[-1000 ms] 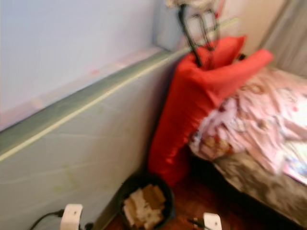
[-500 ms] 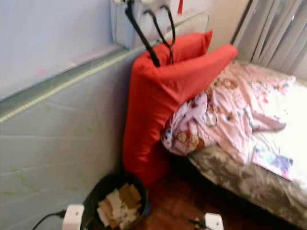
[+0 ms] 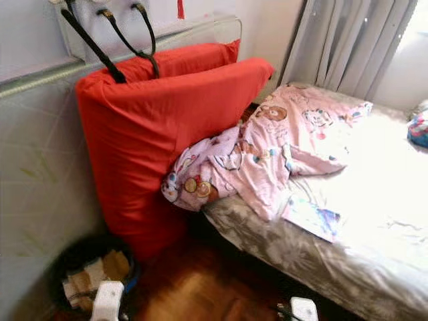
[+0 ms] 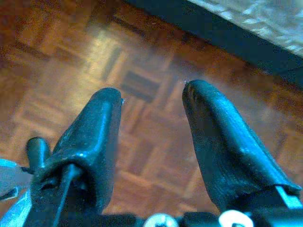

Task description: Clean up the room

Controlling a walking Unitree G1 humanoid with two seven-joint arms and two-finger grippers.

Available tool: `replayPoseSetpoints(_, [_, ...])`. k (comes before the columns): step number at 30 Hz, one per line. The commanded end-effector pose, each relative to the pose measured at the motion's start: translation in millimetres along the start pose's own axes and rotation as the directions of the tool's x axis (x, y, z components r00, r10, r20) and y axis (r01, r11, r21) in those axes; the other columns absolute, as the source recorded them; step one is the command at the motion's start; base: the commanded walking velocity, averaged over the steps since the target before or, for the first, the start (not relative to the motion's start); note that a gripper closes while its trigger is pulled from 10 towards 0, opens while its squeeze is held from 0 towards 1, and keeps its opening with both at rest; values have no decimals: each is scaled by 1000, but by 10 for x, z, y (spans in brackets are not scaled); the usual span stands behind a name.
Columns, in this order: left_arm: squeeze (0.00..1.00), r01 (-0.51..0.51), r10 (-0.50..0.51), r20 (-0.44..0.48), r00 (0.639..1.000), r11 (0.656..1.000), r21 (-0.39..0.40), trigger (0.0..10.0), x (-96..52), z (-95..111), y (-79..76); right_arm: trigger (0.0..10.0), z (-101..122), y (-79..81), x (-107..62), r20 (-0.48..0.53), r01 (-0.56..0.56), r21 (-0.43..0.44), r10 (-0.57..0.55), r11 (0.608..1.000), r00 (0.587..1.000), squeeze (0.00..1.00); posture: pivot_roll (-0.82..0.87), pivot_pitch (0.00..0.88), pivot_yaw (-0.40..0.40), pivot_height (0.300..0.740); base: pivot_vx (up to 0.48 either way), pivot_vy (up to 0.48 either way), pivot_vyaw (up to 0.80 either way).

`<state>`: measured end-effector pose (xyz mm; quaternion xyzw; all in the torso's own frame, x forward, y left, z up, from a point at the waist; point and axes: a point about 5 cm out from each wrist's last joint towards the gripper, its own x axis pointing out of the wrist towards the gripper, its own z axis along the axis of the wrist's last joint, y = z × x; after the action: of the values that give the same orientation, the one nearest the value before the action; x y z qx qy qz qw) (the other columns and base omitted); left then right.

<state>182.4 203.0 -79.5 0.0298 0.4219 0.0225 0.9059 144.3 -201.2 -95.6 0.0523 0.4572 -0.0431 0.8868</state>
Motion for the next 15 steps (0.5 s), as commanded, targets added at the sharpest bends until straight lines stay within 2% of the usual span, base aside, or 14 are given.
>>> replayPoseSetpoints(1, [0, -44, 34, -79, 996, 991, -129, 10000, 9, 52, 267, 10000, 555, 251, 142, 93, -111, 31, 108, 993, 990, 0, 64, 0, -74, 740, 0, 0, 0])
replayPoseSetpoints(6, [0, -43, 32, -77, 997, 989, -141, 10000, 11, 57, 261, 10000, 552, 254, 142, 90, -120, 59, 114, 991, 989, 0, 66, 0, -75, 740, 0, 0, 0])
replayPoseSetpoints(15, [0, -38, 28, -79, 996, 990, -136, 10000, 9, 57, 277, 10000, 562, 259, 143, 101, -103, 44, 98, 994, 990, 0, 72, 0, -60, 740, 0, 0, 0])
